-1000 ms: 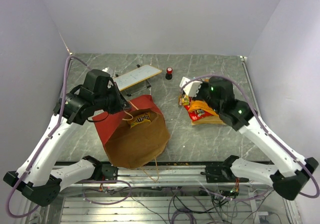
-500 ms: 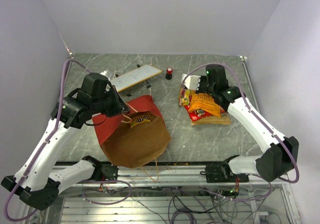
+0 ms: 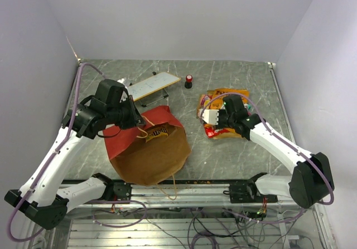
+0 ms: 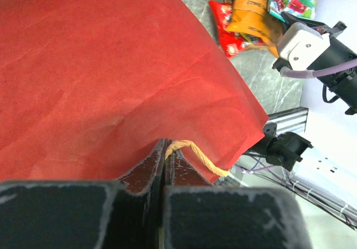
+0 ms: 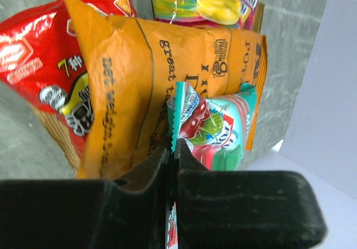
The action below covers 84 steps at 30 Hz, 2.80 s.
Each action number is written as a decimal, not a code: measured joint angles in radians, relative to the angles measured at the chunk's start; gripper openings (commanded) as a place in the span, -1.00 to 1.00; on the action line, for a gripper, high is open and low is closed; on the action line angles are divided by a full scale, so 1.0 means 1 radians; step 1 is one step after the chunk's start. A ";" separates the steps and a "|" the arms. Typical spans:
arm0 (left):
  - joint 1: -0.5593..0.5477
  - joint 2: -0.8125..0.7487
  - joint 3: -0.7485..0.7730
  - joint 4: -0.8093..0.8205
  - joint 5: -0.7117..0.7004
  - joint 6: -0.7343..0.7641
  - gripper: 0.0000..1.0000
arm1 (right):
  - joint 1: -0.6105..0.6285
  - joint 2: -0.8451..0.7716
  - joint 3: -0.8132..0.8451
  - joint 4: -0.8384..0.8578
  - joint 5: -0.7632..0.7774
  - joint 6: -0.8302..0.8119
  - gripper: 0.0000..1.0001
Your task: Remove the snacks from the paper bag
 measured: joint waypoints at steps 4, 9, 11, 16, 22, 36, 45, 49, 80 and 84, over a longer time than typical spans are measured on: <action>0.000 0.006 0.002 0.002 0.027 -0.005 -0.86 | 0.040 -0.026 0.000 0.007 -0.036 0.069 -0.66; 0.000 0.008 0.001 0.015 0.054 -0.020 -0.86 | 0.054 -0.040 0.008 -0.016 -0.047 0.154 -0.18; 0.000 0.008 0.001 0.020 0.061 -0.025 -0.86 | 0.053 -0.072 0.008 -0.028 -0.047 0.185 0.07; 0.000 -0.005 -0.013 0.038 0.065 -0.043 -0.86 | 0.064 -0.190 0.067 -0.116 -0.090 0.285 0.24; 0.001 -0.027 -0.016 0.039 0.070 -0.049 -0.86 | 0.241 -0.307 0.138 -0.146 -0.189 0.487 0.23; 0.001 -0.066 -0.084 0.069 0.117 -0.048 -0.86 | 1.135 -0.093 0.129 0.274 0.009 0.891 0.41; 0.002 -0.049 -0.067 0.056 0.124 -0.012 -0.86 | 1.209 0.216 0.131 0.417 0.377 0.747 0.59; 0.002 -0.049 -0.066 0.055 0.124 -0.013 -0.86 | 1.184 0.233 0.117 0.508 0.401 0.693 0.60; 0.002 0.037 0.048 0.009 0.170 0.051 -0.86 | 0.784 0.789 0.274 0.841 0.294 0.235 0.42; 0.002 0.037 0.045 0.011 0.177 0.045 -0.86 | 0.763 0.835 0.321 0.836 0.309 0.235 0.15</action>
